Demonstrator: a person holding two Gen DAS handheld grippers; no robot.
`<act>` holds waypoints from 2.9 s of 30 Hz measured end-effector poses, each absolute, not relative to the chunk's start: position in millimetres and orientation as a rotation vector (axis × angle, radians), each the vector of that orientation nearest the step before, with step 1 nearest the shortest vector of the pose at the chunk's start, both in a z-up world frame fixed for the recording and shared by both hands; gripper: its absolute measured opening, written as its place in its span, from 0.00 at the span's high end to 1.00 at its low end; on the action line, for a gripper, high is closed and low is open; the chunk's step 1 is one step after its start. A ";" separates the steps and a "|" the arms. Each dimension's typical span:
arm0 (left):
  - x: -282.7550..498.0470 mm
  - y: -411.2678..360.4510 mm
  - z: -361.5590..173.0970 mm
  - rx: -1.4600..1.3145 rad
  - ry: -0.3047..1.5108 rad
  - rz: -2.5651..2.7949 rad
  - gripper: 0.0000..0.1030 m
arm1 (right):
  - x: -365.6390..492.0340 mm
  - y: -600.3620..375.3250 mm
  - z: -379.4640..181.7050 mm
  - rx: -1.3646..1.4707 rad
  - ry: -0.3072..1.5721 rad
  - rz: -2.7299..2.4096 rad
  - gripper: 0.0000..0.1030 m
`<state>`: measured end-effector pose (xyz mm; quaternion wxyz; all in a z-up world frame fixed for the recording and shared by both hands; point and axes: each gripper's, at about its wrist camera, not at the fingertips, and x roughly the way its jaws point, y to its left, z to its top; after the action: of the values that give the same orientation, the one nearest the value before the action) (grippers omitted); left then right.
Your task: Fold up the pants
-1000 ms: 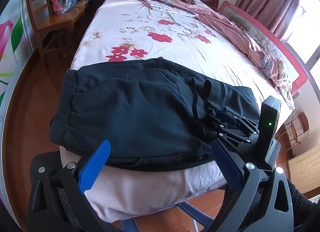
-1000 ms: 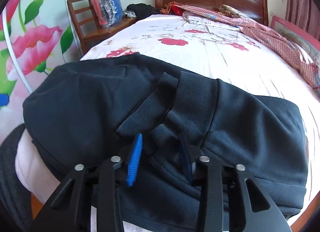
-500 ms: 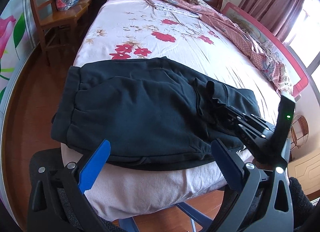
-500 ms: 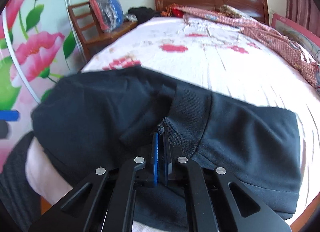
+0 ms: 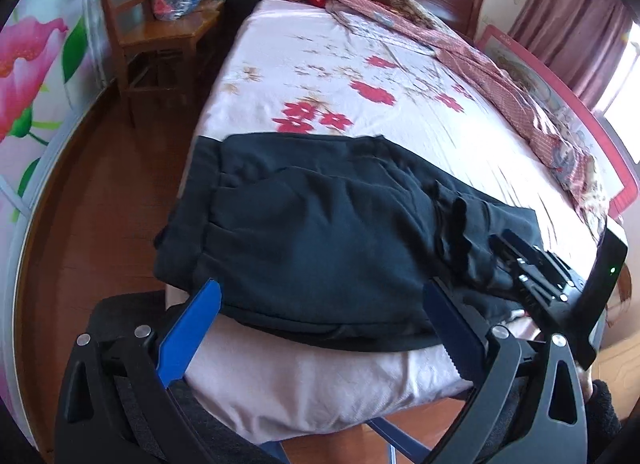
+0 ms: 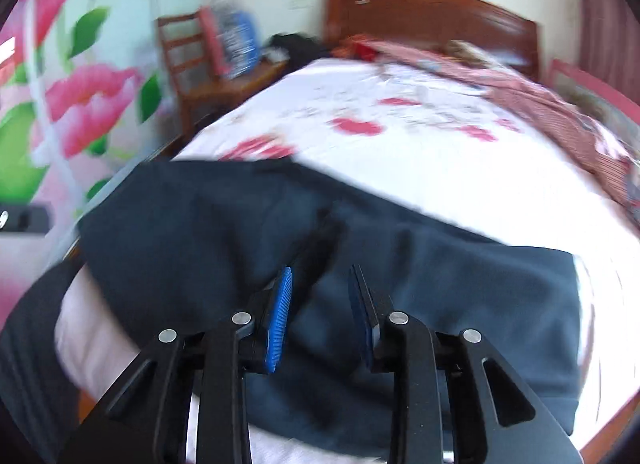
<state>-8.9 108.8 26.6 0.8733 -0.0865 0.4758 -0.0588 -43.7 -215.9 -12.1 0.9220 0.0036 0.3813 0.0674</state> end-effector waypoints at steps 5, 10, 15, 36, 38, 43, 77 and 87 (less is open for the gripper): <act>-8.9 175.4 24.7 -0.242 0.983 0.083 0.02 | -28.4 -213.1 -45.4 -0.072 0.888 0.135 0.71; 0.1 238.0 -4.4 -0.483 1.055 0.045 0.02 | -53.4 -226.0 -8.3 0.138 0.839 0.154 0.71; 18.5 263.9 -48.2 -0.705 1.069 -0.065 0.02 | -72.3 -214.6 -1.3 0.146 0.867 0.201 0.71; 46.7 222.8 -86.4 -0.730 1.015 -0.126 0.75 | -55.9 -180.1 -10.6 0.106 0.959 0.307 0.71; 46.9 219.1 -79.7 -0.705 1.002 -0.119 0.80 | -55.3 -180.0 -13.4 0.107 0.966 0.304 0.71; 53.4 220.4 -70.9 -0.711 0.989 -0.113 0.84 | -56.3 -189.2 -14.1 0.153 0.957 0.301 0.71; 46.6 -273.9 0.7 0.099 1.087 -0.983 0.78 | -214.0 -482.2 -28.4 0.700 0.703 -0.336 0.71; -17.7 -197.1 59.7 0.269 0.923 -0.997 0.25 | -211.3 -476.9 0.2 0.789 0.645 -0.208 0.50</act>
<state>-17.7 -197.1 59.7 0.7696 0.1241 0.4255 -0.4597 -211.3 -476.9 0.2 0.8678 0.3769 0.3082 -0.0994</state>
